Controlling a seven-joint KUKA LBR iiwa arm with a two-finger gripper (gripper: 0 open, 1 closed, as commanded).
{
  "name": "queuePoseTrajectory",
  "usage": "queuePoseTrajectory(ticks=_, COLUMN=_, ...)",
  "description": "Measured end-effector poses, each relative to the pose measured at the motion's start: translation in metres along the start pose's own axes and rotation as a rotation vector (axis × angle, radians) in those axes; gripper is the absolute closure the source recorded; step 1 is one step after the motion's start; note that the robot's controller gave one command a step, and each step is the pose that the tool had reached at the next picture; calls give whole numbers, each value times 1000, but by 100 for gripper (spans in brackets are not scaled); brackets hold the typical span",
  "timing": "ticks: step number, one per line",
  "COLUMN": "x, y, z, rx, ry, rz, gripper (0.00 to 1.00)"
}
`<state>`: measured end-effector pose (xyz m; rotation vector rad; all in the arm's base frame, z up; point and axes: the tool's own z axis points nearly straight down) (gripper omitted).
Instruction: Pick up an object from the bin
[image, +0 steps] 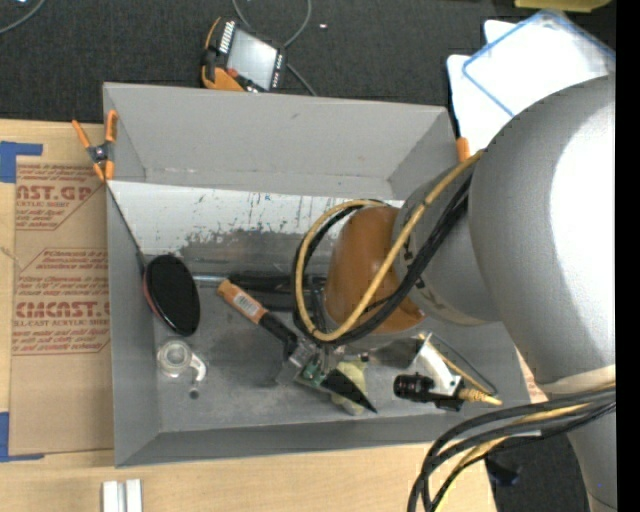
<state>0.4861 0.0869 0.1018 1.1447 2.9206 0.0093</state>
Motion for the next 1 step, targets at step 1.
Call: queuePoseTrajectory(ticks=1, x=1, y=-1, z=-20, rx=2, ry=2, rz=-1, gripper=100)
